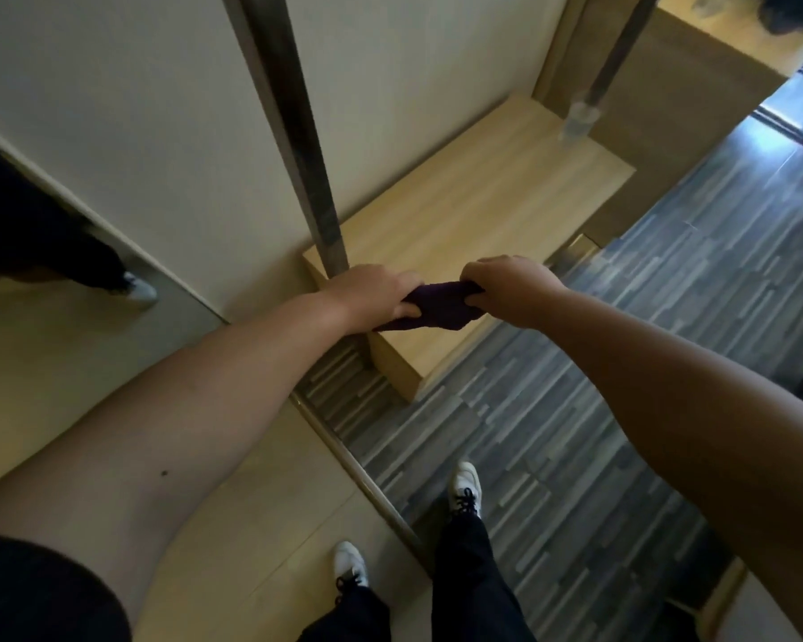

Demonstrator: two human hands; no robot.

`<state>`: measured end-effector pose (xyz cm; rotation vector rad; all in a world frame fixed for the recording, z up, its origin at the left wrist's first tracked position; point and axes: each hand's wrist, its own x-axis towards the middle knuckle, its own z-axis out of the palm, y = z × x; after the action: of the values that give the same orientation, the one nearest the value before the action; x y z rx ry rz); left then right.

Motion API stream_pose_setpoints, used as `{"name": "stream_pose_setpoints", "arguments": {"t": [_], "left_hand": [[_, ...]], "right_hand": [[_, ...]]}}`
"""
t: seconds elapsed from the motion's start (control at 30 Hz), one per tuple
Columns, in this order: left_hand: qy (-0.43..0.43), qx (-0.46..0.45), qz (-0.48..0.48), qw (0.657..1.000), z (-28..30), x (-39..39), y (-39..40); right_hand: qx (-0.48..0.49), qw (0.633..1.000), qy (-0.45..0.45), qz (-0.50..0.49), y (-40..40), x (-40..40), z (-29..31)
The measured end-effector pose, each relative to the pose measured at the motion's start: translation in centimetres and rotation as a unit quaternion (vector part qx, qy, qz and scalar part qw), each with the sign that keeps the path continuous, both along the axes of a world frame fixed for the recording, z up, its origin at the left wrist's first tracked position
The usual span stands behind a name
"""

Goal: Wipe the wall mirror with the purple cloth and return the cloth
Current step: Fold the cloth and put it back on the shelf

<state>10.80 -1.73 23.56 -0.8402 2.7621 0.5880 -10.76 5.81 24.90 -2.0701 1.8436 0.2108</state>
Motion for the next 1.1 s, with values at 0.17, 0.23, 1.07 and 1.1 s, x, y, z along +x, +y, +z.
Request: {"name": "stream_pose_setpoints", "arguments": {"t": [0.17,0.23,1.07,1.1], "left_hand": [[-0.039,0.027,0.004,0.999,-2.9,-2.8,-1.1],[-0.046,0.034,0.016,0.998,-4.1,-3.6,-1.6],[-0.014,-0.192,0.166,0.967,-22.9,-6.0,-6.3],[-0.021,-0.163,0.174,0.971,-24.0,-5.9,-5.8]], "right_hand": [[0.04,0.998,-0.005,0.049,-2.6,-3.5,-3.1],[0.047,0.997,-0.015,0.062,-3.3,-4.6,-4.2],[-0.146,0.979,0.054,0.134,-11.2,-5.2,-23.5],[-0.125,0.98,0.056,0.144,-10.7,-5.1,-24.5]]}}
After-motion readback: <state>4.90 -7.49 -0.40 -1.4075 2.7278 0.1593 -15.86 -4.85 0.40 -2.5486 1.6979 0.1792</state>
